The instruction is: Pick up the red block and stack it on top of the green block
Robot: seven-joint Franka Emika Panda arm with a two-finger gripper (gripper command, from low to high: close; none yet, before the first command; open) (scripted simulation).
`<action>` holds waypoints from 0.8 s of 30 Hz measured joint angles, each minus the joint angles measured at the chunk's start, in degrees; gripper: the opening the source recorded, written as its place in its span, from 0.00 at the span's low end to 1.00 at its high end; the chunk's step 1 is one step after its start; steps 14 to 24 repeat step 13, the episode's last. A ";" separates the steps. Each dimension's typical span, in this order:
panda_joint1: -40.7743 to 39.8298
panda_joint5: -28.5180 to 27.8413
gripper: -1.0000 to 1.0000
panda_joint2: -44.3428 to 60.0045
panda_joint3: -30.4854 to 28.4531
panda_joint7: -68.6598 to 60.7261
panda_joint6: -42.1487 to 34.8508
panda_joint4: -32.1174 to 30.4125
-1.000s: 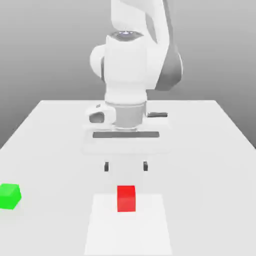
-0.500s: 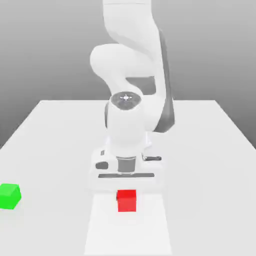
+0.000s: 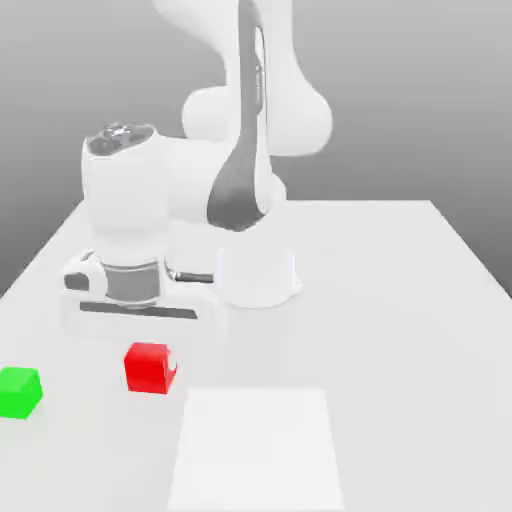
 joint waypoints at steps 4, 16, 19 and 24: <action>-9.68 0.89 0.00 3.08 -4.30 -8.48 -3.90 6.92; -13.58 6.64 1.00 13.44 -2.06 -15.16 3.34 9.70; -13.58 6.64 1.00 13.44 -2.06 -15.16 3.34 9.70; -13.58 6.64 1.00 13.44 -2.06 -15.16 3.34 9.70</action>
